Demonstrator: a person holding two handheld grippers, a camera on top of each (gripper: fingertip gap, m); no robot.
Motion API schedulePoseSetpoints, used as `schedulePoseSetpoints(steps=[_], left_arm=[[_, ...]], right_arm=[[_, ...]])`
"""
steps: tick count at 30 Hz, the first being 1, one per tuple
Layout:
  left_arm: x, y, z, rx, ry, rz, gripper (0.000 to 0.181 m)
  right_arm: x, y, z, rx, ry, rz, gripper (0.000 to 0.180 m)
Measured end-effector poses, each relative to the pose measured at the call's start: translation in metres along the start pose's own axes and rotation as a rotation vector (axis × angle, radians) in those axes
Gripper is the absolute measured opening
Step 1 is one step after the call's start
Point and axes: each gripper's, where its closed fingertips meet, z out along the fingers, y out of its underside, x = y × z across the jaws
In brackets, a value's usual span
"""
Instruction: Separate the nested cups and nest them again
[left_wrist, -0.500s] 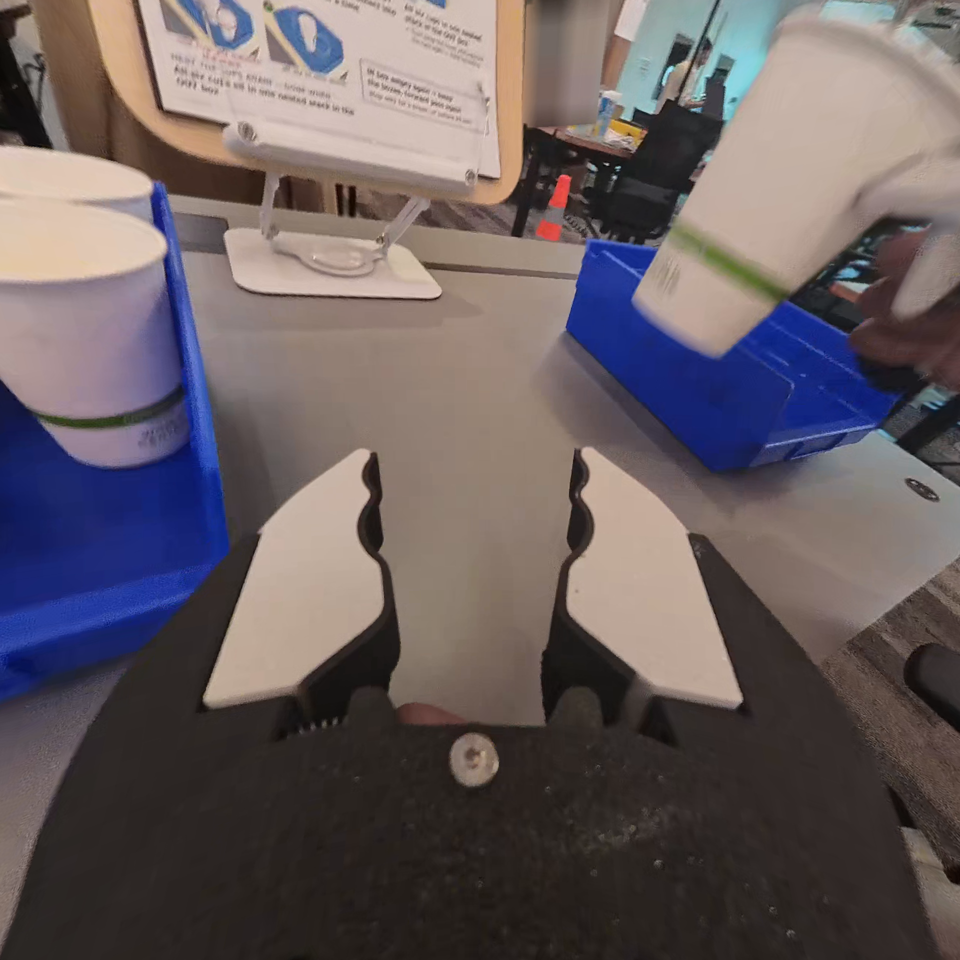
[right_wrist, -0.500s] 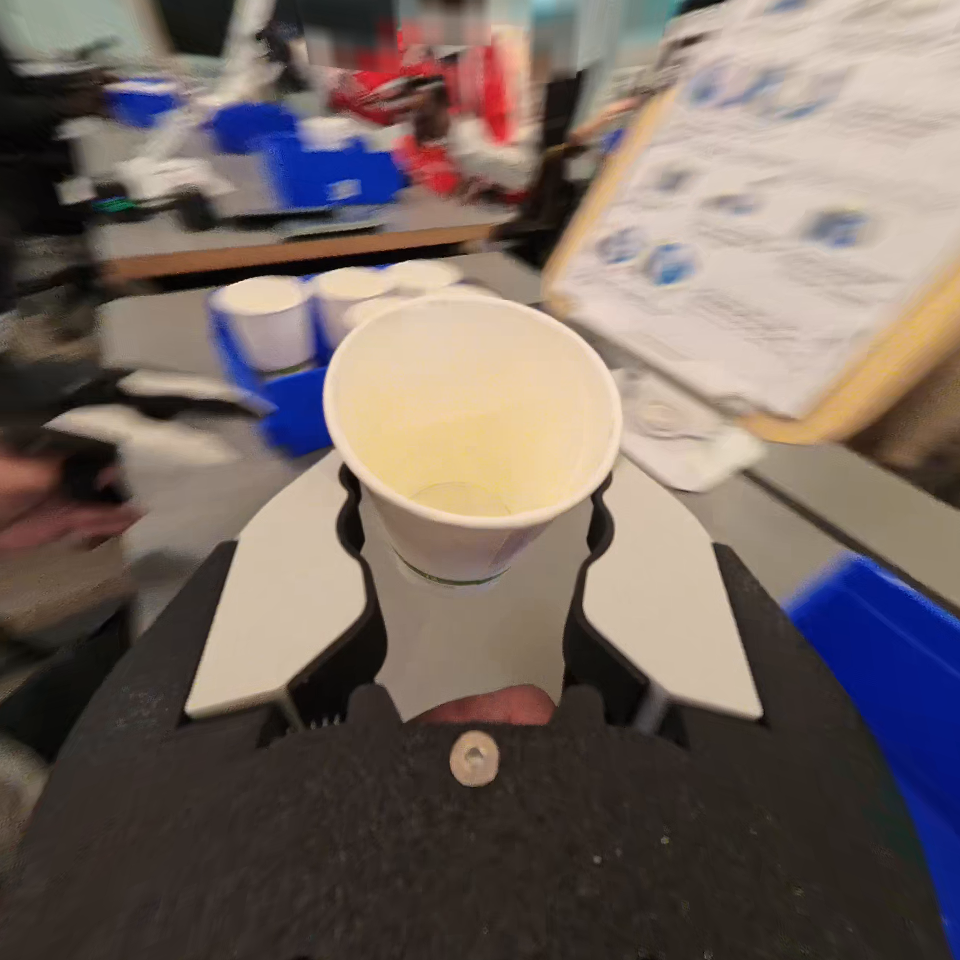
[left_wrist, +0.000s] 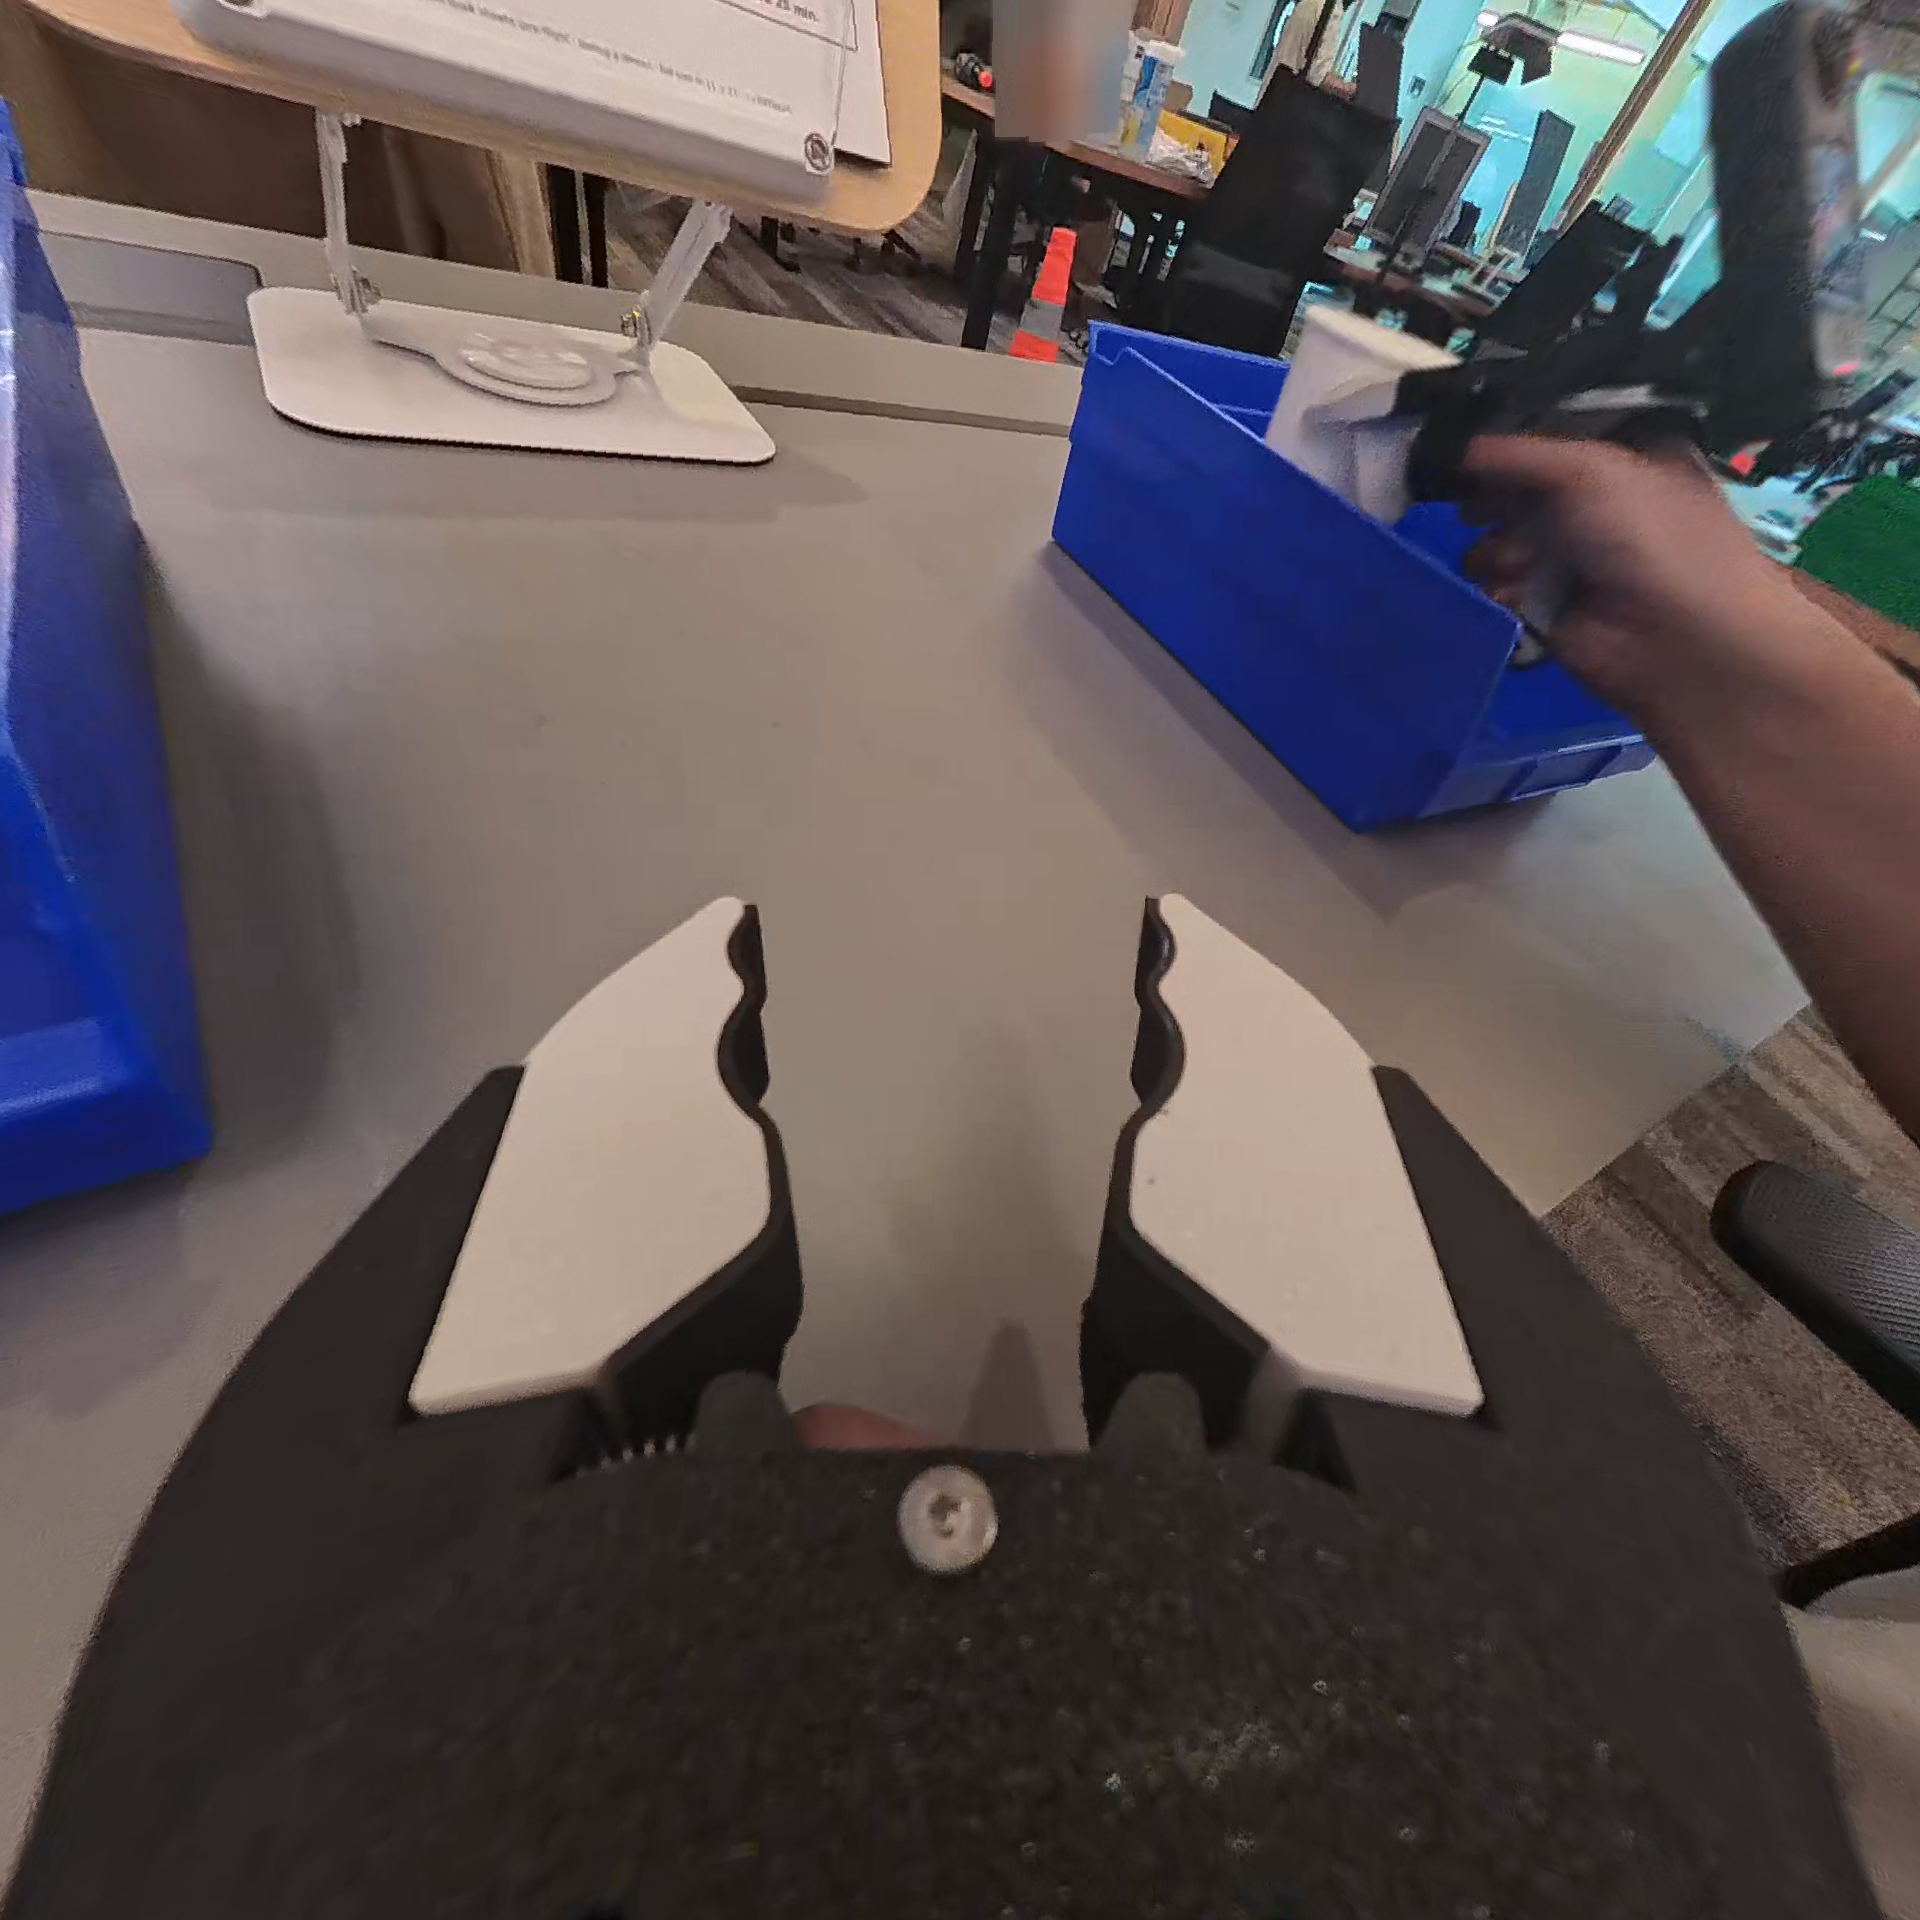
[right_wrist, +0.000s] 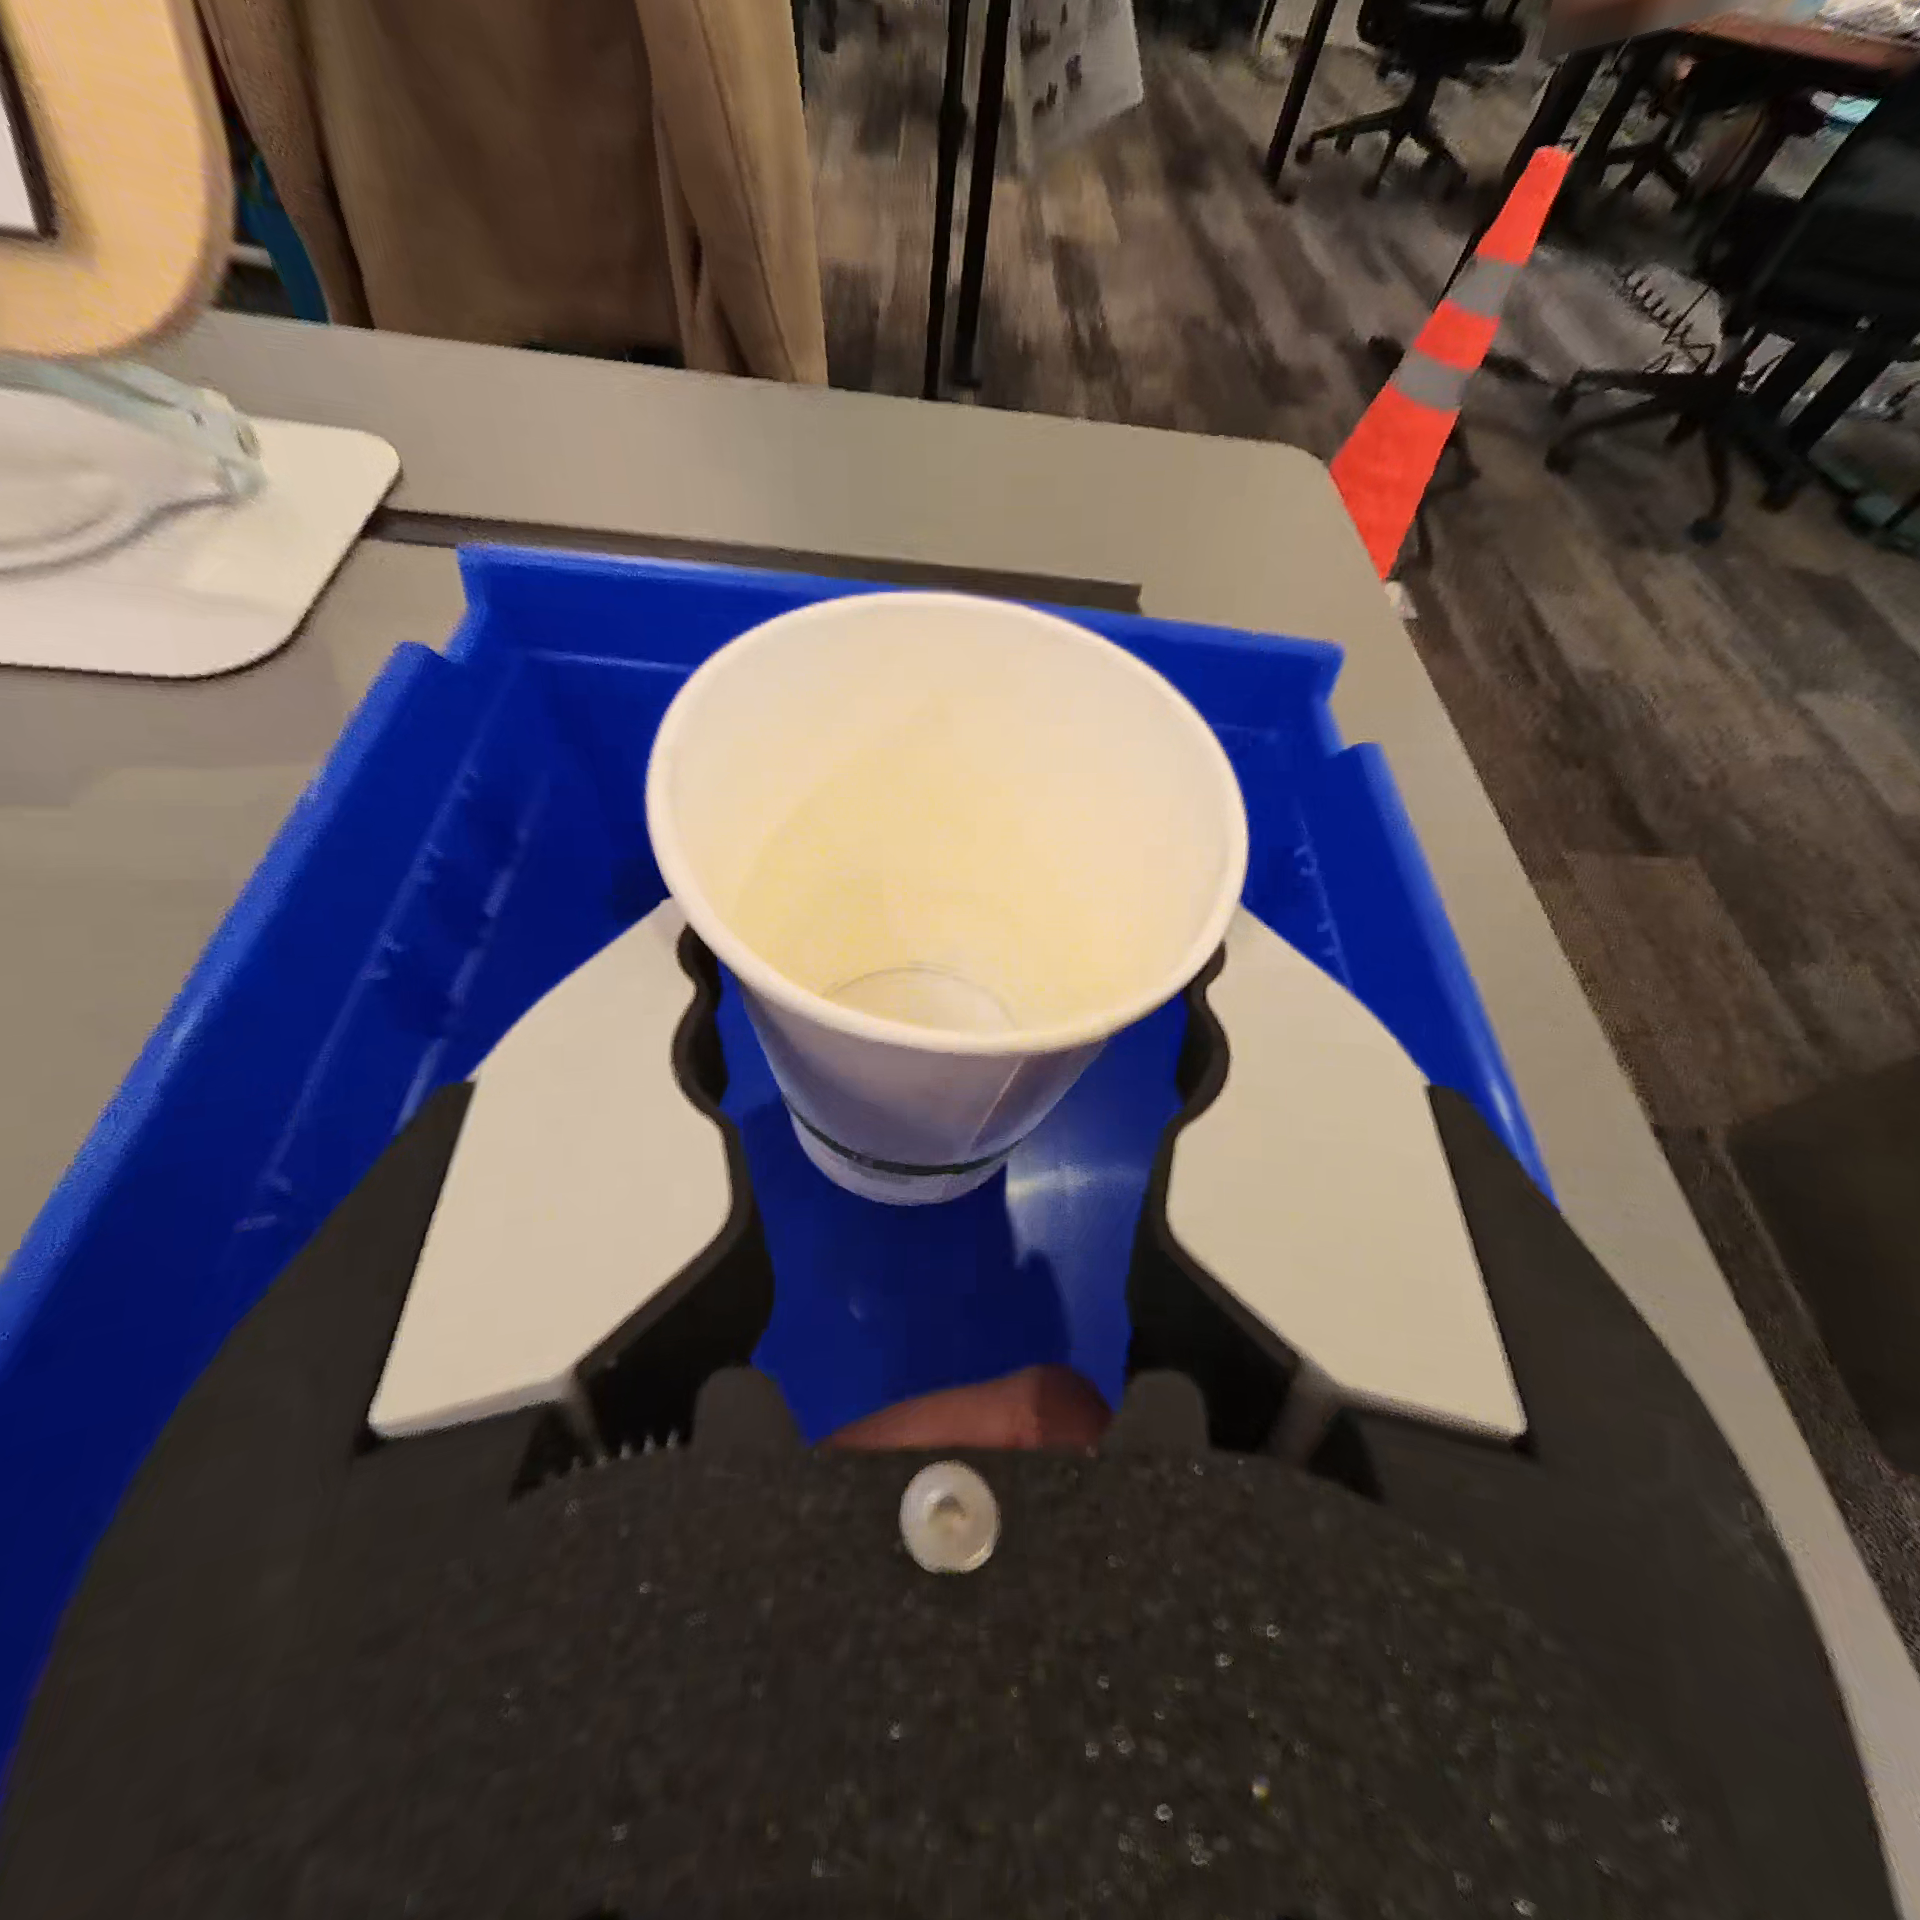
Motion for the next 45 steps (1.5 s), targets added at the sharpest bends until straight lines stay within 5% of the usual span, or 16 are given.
schedulePoseSetpoints(steps=[17,22,28,32,39,45], left_arm=[[0.008,0.01,0.002,-0.03,0.039,-0.015,0.069],[0.006,0.007,-0.001,-0.025,0.028,-0.001,0.069],[-0.005,-0.006,-0.005,0.001,-0.038,0.026,0.071],[-0.018,-0.016,-0.012,0.028,-0.125,0.059,0.072],[-0.057,-0.013,-0.037,0.043,-0.28,-0.032,0.074],[-0.167,-0.028,-0.094,0.08,-0.721,-0.026,0.081]], right_arm=[[-0.01,0.028,-0.001,-0.075,-0.036,-0.081,0.095],[-0.002,0.017,-0.067,-0.001,-0.022,0.006,0.087],[-0.07,0.002,-0.17,0.198,-0.216,0.006,0.081],[-0.148,0.02,-0.209,0.219,-0.492,0.067,0.08],[-0.221,0.083,-0.216,0.095,-0.672,0.075,0.078],[-0.217,0.087,-0.205,0.067,-0.688,0.016,0.075]])
